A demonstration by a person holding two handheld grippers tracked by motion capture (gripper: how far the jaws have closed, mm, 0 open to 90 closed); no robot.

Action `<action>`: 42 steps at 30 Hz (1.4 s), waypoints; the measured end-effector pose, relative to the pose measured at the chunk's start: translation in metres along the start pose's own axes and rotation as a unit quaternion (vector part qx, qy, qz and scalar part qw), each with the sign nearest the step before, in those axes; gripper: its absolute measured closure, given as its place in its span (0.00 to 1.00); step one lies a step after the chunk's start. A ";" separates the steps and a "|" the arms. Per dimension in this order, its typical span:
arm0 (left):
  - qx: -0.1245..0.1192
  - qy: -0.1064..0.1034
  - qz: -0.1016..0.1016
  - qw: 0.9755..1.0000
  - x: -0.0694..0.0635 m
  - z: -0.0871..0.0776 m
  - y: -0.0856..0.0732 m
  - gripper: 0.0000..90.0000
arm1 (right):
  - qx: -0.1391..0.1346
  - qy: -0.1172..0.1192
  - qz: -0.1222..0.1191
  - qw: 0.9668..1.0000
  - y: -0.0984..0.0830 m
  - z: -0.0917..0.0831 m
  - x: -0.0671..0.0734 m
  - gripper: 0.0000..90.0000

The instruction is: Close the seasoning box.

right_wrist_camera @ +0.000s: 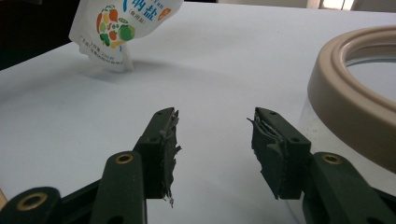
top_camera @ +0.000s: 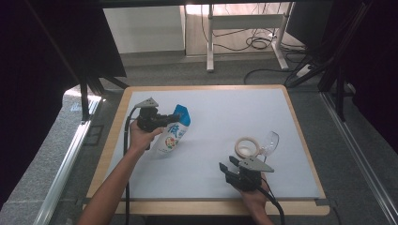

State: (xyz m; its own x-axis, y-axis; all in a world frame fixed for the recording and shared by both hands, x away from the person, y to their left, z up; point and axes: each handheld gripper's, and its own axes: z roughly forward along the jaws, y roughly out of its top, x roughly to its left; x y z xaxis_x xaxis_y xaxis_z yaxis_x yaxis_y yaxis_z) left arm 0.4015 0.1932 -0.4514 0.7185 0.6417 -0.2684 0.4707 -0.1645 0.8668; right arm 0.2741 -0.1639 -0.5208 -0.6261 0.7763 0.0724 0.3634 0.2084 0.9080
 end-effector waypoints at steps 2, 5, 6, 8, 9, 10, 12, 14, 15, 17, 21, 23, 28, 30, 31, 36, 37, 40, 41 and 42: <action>-0.006 0.003 -0.003 1.000 0.002 -0.005 -0.002 1.00 | -0.001 -0.001 0.001 1.000 0.000 -0.001 0.000 0.56; -0.008 0.014 0.002 1.000 0.003 -0.012 -0.005 1.00 | -0.003 -0.002 0.001 1.000 0.001 -0.001 -0.001 0.56; -0.009 0.021 0.006 1.000 0.002 -0.014 -0.006 1.00 | -0.004 -0.002 0.001 1.000 0.001 -0.002 -0.001 0.56; -0.011 0.023 0.007 1.000 0.002 -0.018 -0.008 1.00 | -0.004 -0.002 0.002 1.000 0.002 -0.002 -0.001 0.56; -0.011 0.024 0.007 1.000 0.003 -0.020 -0.010 1.00 | -0.004 -0.002 0.001 1.000 0.002 -0.003 -0.002 0.56; -0.011 0.028 0.008 1.000 0.003 -0.022 -0.011 1.00 | -0.005 -0.002 0.001 1.000 0.002 -0.003 -0.002 0.56; -0.013 0.032 0.007 0.999 0.003 -0.027 -0.014 1.00 | -0.006 -0.003 0.002 1.000 0.003 -0.004 -0.002 0.56; -0.015 0.032 0.003 0.999 0.005 -0.032 -0.017 0.99 | -0.007 -0.003 0.003 1.000 0.003 -0.004 -0.003 0.56; -0.015 0.032 0.003 0.999 0.005 -0.032 -0.017 0.99 | -0.009 -0.004 0.004 1.000 0.003 -0.005 -0.003 0.56; -0.021 0.034 -0.002 0.999 0.006 -0.038 -0.021 0.99 | -0.011 -0.004 0.003 1.000 0.004 -0.005 -0.003 0.56; -0.028 0.035 -0.009 0.999 0.008 -0.044 -0.026 0.99 | -0.011 -0.003 0.003 1.000 0.005 -0.006 -0.002 0.56; -0.029 0.036 -0.011 0.999 0.008 -0.046 -0.028 0.99 | -0.011 -0.003 0.004 1.000 0.005 -0.006 -0.002 0.56; -0.037 0.044 -0.011 0.998 0.009 -0.057 -0.034 0.98 | -0.014 -0.004 0.003 1.000 0.006 -0.007 -0.002 0.55; -0.039 0.046 -0.014 0.998 0.009 -0.061 -0.038 0.98 | -0.015 -0.004 0.003 1.000 0.006 -0.007 -0.002 0.55; -0.041 0.047 -0.015 0.998 0.010 -0.062 -0.039 0.97 | -0.015 -0.004 0.004 1.000 0.006 -0.007 -0.002 0.55; -0.044 0.047 -0.017 0.998 0.010 -0.067 -0.044 0.94 | -0.014 -0.004 0.006 1.000 0.006 -0.006 -0.002 0.55; -0.044 0.047 -0.016 0.998 0.009 -0.067 -0.045 0.93 | -0.014 -0.004 0.006 1.000 0.006 -0.006 -0.002 0.55; -0.048 0.045 -0.012 0.998 0.007 -0.068 -0.045 0.89 | -0.015 -0.004 0.006 1.000 0.007 -0.007 -0.002 0.55; -0.048 0.045 -0.010 0.998 0.006 -0.068 -0.046 0.86 | -0.015 -0.004 0.005 1.000 0.007 -0.007 -0.002 0.55; -0.048 0.045 -0.008 0.998 0.006 -0.068 -0.046 0.83 | -0.015 -0.004 0.006 1.000 0.007 -0.007 -0.002 0.55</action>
State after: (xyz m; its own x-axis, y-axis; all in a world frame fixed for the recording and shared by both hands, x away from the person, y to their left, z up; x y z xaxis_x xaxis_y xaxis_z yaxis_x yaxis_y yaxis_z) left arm 0.3492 0.2552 -0.4643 0.6600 0.7093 -0.2478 0.4281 -0.0840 0.8998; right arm 0.2731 -0.1678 -0.5122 -0.6155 0.7840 0.0803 0.3504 0.1810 0.9189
